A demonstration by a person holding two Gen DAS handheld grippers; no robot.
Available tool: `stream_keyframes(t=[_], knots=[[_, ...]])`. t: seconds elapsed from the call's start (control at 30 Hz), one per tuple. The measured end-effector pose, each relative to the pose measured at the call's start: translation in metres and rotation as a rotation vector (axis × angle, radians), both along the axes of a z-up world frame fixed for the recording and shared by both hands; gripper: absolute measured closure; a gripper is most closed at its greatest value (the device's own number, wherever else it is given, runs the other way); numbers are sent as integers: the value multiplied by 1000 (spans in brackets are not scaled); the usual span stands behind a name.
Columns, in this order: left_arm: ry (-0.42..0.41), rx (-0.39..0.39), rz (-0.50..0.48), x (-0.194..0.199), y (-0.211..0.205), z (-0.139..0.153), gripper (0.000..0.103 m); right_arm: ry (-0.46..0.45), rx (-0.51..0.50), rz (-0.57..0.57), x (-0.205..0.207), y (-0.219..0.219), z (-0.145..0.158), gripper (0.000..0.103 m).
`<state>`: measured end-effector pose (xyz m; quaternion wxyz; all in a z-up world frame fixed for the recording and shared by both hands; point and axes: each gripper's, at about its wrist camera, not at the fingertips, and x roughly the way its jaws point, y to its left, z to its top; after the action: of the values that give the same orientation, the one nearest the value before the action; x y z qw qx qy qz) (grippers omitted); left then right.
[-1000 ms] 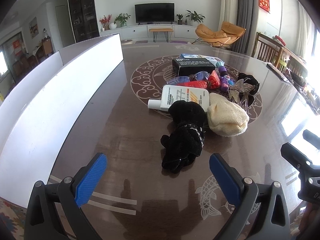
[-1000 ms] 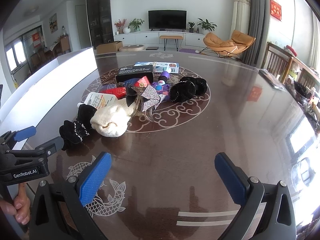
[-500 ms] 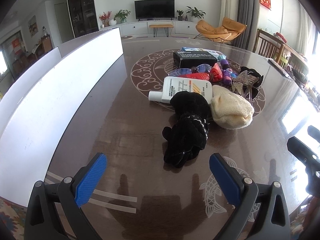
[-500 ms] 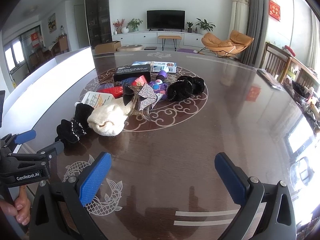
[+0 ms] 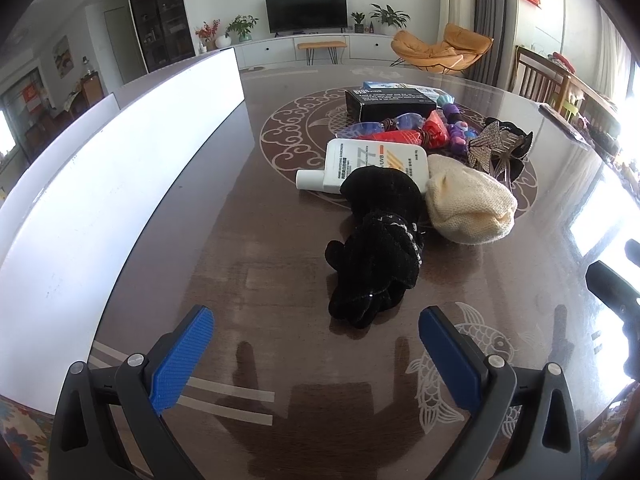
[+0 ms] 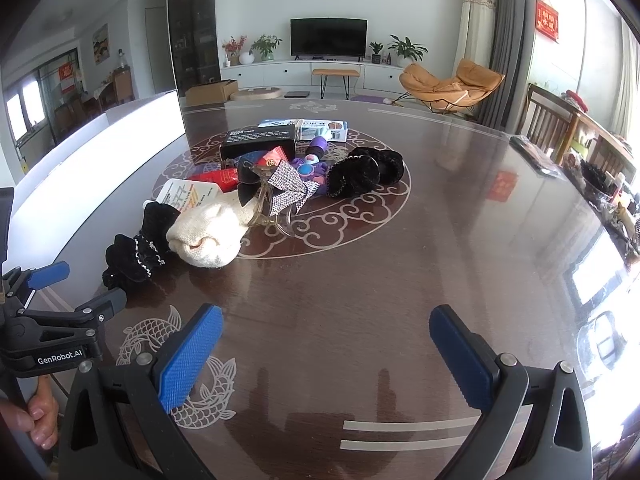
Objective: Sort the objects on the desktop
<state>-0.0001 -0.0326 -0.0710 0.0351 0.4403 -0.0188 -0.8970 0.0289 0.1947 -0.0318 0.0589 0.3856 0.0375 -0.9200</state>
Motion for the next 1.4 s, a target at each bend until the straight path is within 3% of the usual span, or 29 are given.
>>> stream_keyframes(t=[0.9, 1.27, 1.4], knots=[[-54, -28, -7, -10, 4, -14, 0, -30, -2, -27, -6, 7, -13, 0], [-91, -11, -29, -35, 0, -16, 0, -162, -94, 62, -22, -17, -35, 0], [-112, 49, -60, -67, -6, -19, 0, -204, 30, 81, -54, -41, -47, 0]])
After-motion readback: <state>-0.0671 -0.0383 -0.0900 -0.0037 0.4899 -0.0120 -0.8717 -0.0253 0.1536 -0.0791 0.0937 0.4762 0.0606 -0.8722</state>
